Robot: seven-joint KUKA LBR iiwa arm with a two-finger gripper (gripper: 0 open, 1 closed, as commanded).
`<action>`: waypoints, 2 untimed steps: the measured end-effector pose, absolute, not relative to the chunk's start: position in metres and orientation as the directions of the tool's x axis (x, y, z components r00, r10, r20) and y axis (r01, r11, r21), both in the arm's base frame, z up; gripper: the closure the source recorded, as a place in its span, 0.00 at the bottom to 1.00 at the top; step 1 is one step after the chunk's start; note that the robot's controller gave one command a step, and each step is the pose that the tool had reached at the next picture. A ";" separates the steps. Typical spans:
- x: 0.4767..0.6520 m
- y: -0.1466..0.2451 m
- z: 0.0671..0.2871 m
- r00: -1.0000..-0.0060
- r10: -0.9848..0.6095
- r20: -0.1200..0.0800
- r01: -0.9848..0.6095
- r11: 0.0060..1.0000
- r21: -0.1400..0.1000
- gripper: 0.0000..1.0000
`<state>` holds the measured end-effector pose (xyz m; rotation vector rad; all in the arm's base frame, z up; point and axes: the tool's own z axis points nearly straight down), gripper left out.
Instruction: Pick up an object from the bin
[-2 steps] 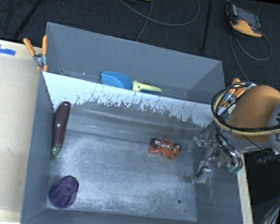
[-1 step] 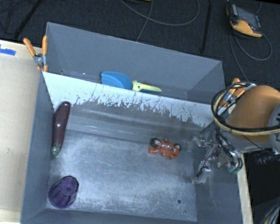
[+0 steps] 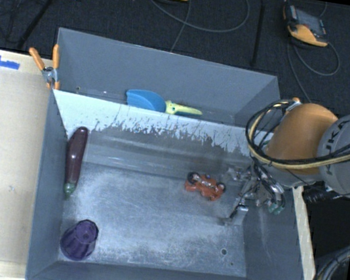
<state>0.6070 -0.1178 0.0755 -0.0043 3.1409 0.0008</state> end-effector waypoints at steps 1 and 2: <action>0.608 -0.097 0.073 -1.000 -0.004 0.000 -0.004 1.000 0.002 0.00; 0.617 -0.095 0.071 -0.998 0.055 -0.002 0.055 0.998 0.001 0.00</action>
Offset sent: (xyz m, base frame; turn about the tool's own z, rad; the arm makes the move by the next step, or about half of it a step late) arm 0.0122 0.0240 -0.0055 0.0670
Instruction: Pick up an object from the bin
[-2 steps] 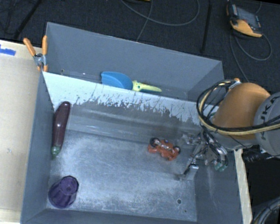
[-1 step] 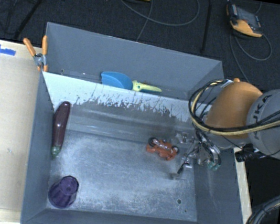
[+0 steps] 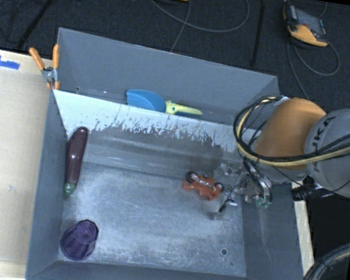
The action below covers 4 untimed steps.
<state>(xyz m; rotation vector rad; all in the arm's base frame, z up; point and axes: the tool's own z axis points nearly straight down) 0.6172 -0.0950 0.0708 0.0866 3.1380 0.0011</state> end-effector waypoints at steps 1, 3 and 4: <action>0.623 -0.062 0.072 -1.000 -0.009 -0.004 -0.009 1.000 0.000 1.00; 0.609 -0.066 0.186 -0.999 -0.048 -0.002 -0.048 0.999 0.000 1.00; 0.609 -0.066 0.186 -0.999 -0.048 -0.002 -0.048 0.999 0.000 1.00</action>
Offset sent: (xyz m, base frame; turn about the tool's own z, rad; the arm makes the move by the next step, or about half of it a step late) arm 0.0000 0.0000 0.0000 0.0000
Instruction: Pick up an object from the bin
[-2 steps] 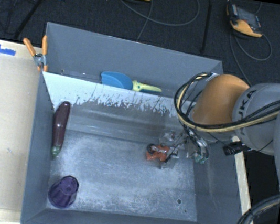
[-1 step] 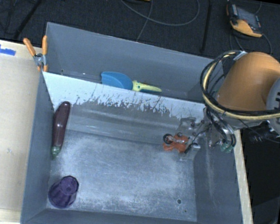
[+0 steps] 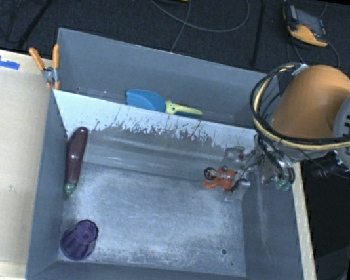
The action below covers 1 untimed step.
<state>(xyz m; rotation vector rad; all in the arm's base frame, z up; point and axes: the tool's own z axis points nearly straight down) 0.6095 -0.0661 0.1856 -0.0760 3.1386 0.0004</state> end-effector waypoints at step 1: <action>0.612 -0.060 0.238 -0.999 -0.051 0.003 -0.051 0.999 0.001 1.00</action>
Offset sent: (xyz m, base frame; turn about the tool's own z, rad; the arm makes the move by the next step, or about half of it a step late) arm -0.0109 0.0408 0.1225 0.0015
